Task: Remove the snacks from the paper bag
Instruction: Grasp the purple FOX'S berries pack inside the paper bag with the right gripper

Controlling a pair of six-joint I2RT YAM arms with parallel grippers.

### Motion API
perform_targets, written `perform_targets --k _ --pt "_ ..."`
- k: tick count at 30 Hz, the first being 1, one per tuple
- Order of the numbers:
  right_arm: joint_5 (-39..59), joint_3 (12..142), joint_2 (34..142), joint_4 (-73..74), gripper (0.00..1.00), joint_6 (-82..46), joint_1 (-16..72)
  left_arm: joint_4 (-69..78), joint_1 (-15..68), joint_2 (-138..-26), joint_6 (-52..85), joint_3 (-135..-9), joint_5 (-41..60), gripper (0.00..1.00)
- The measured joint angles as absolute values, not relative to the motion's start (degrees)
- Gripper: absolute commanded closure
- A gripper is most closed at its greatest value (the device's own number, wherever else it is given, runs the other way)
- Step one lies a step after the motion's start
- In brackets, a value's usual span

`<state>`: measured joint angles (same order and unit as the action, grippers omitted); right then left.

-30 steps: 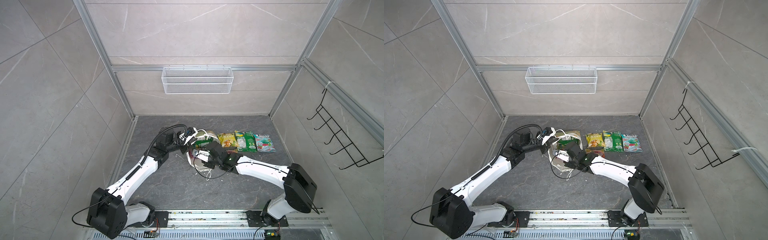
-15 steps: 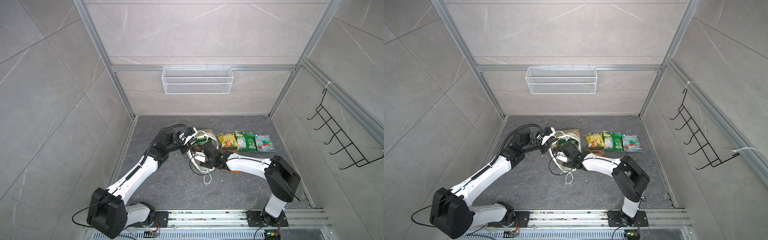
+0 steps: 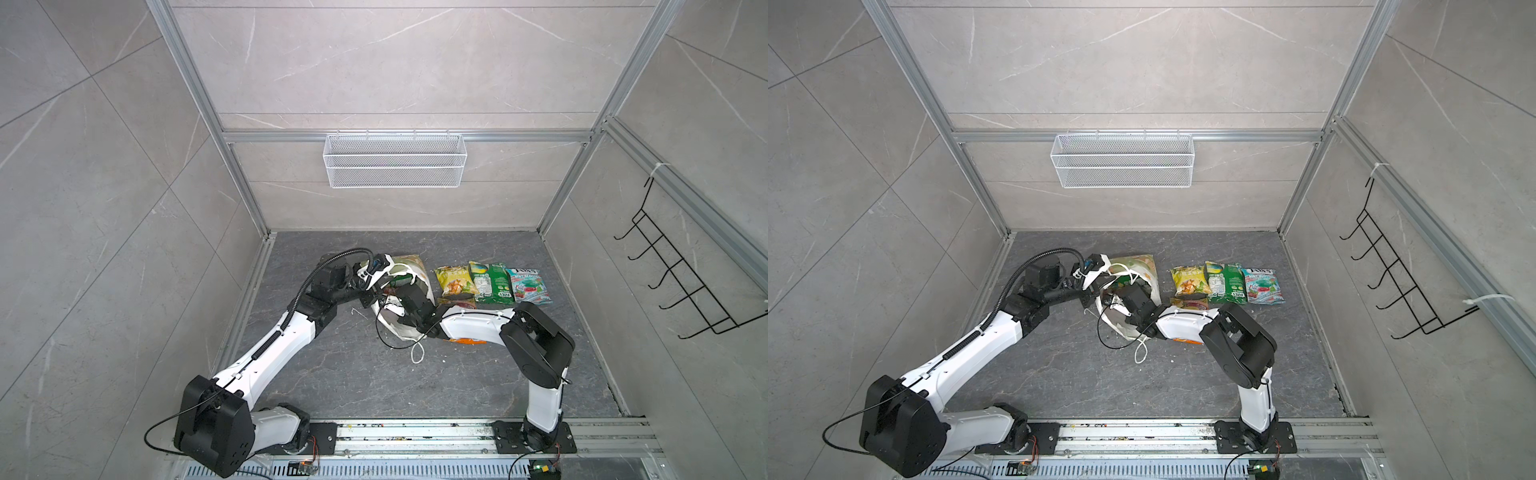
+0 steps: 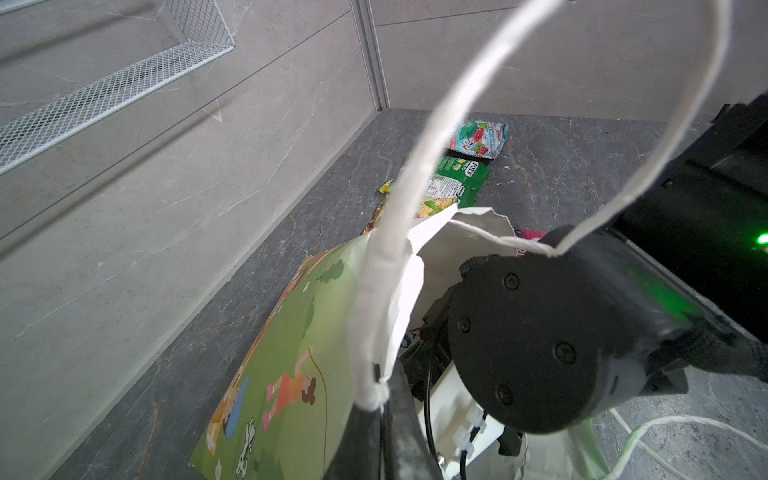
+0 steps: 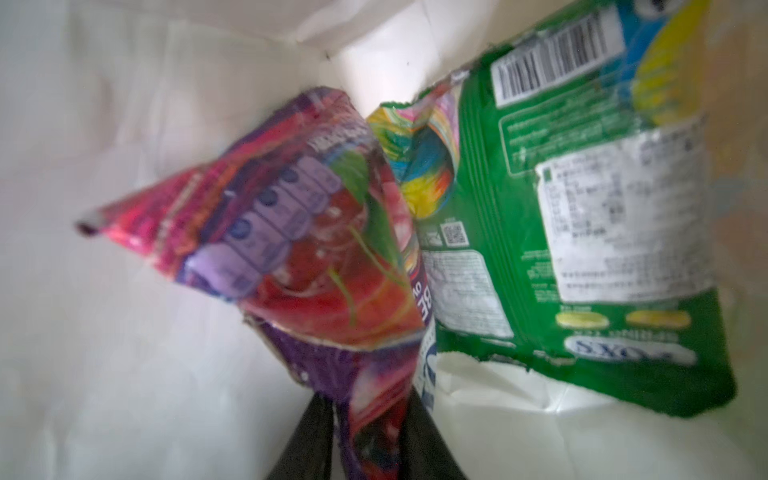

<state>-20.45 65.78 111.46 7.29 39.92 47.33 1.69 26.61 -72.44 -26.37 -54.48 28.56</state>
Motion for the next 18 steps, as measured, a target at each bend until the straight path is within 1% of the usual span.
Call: perform_targets --k 1,3,4,12,18 --pt "-20.49 66.15 112.01 7.66 0.89 40.12 47.33 1.67 26.61 -72.44 -26.37 -54.39 28.53 1.00" --pt "-20.62 66.61 112.51 8.19 0.94 40.34 47.31 1.69 26.61 -72.44 -26.39 -54.17 28.49 1.00" --pt "-20.53 66.72 112.51 8.23 0.99 40.42 47.24 1.72 26.61 -72.44 -26.37 -54.08 28.49 1.00" --pt "-19.03 67.00 111.92 7.73 1.00 39.86 46.78 1.80 26.61 -72.01 -26.39 -53.34 27.44 1.00" --pt "-14.52 63.46 104.33 5.45 1.00 37.47 46.76 1.87 26.63 -71.75 -26.41 -52.84 26.96 1.00"
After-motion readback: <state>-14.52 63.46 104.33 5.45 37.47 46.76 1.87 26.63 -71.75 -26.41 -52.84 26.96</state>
